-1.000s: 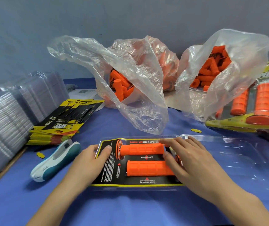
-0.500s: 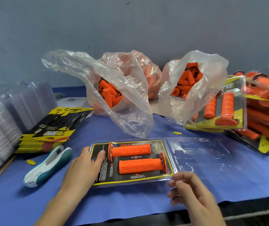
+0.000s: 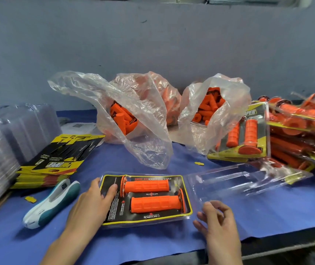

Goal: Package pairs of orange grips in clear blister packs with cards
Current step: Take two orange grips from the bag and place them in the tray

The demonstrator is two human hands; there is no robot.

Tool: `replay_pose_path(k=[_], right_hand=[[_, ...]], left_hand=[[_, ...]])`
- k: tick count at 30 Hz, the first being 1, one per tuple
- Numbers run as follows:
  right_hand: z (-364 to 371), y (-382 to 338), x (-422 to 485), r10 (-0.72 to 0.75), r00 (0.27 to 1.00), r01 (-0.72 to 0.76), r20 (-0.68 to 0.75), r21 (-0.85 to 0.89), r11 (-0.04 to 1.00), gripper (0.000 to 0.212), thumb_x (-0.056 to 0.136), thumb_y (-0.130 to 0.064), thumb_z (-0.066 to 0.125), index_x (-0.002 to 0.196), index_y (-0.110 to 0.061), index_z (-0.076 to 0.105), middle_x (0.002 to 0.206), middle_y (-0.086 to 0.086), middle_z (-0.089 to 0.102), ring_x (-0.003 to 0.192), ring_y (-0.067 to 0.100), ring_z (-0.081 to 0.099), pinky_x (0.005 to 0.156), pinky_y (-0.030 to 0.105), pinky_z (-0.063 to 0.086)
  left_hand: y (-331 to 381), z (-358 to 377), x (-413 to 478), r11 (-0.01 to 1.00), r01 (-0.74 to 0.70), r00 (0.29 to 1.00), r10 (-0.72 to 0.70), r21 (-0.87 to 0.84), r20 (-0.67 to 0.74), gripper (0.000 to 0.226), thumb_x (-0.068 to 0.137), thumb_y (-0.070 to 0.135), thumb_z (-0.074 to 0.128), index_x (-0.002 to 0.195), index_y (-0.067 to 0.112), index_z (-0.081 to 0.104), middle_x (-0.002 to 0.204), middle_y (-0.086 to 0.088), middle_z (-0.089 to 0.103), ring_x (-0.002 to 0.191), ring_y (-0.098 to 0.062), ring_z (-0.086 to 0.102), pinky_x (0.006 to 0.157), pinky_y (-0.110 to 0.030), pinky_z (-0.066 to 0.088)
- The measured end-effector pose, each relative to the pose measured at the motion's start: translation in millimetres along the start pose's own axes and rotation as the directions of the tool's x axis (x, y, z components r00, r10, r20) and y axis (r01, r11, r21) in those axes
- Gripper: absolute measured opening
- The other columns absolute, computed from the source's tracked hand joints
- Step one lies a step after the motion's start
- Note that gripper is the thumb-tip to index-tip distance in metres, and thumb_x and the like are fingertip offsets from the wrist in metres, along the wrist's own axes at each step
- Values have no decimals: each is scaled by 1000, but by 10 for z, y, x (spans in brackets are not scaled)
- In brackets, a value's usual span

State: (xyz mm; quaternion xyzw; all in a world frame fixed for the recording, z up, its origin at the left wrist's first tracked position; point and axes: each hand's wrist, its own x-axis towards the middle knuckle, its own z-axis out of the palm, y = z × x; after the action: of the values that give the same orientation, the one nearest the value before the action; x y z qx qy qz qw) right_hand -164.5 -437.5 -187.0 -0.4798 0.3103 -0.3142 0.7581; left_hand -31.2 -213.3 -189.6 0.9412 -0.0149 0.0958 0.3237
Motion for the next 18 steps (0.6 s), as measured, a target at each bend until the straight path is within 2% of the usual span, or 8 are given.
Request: replay_pose_path(k=[3, 5, 8, 10, 11, 14, 16, 18], right_hand=[[28, 102, -79, -150, 988, 146, -44, -83, 986, 22, 92, -1, 60, 80, -18, 53, 88, 9, 55, 62, 4, 61, 51, 14, 52], [58, 161, -150, -261, 964, 250, -49, -168, 954, 28, 88, 2, 65, 75, -22, 56, 98, 5, 54, 70, -3, 62, 58, 11, 51], [69, 220, -231, -446, 885, 466, 136, -278, 840, 44, 81, 9, 70, 74, -34, 59, 113, -5, 55, 93, -7, 60, 70, 8, 48], [53, 218, -206, -557, 756, 654, 343, -353, 670, 39, 83, 0, 69, 83, -37, 56, 122, -9, 54, 106, -6, 55, 76, 7, 46], [54, 187, -177, -587, 683, 730, 433, -385, 565, 32, 81, -8, 66, 86, -36, 52, 124, -13, 52, 108, -7, 53, 72, 5, 44], [77, 54, -84, -558, 508, 859, 656, -430, 277, 21, 74, -22, 62, 87, -33, 50, 130, -20, 52, 91, -2, 58, 63, 18, 47], [84, 1, -21, -518, 369, 919, 772, -388, 76, 9, 77, -31, 59, 85, -27, 59, 130, -12, 60, 87, 8, 64, 74, 26, 48], [70, -43, 65, -437, 271, 946, 858, -322, -45, 24, 77, -44, 57, 91, -27, 64, 128, -5, 63, 96, 15, 68, 88, 32, 50]], left_hand=[[-43, -31, 21, 1000, 16, 1000, -16, 3, 8, 58, 92, 59, 49, 136, 22, 45, 86, 7, 60, 107, -28, 64, 75, -36, 45], [-64, -59, 28, 1000, 28, 1000, -28, 8, 9, 60, 91, 61, 49, 138, 23, 44, 86, 8, 58, 109, -27, 63, 73, -34, 41], [-75, -91, 10, 999, 37, 999, -37, 10, 15, 62, 90, 62, 50, 138, 24, 44, 91, 8, 62, 110, -25, 63, 72, -33, 39], [-72, -98, -3, 999, 45, 999, -45, -1, 14, 61, 90, 62, 51, 137, 25, 45, 92, 8, 64, 110, -24, 64, 72, -32, 38], [-71, -103, -12, 999, 50, 999, -50, -10, 15, 60, 90, 62, 51, 136, 25, 46, 95, 7, 66, 111, -24, 63, 73, -32, 39], [-87, -93, -13, 997, 69, 997, -67, -34, 48, 42, 94, 53, 51, 124, 24, 52, 94, 5, 66, 111, -30, 62, 75, -36, 41], [-68, -88, 7, 990, 104, 992, -95, -99, 85, 24, 99, 41, 47, 111, 22, 55, 102, -8, 67, 109, -34, 60, 81, -38, 43], [-26, -106, 35, 963, 136, 989, -117, -233, 92, 17, 102, 28, 43, 94, 21, 56, 99, -9, 64, 105, -31, 59, 79, -34, 39]])
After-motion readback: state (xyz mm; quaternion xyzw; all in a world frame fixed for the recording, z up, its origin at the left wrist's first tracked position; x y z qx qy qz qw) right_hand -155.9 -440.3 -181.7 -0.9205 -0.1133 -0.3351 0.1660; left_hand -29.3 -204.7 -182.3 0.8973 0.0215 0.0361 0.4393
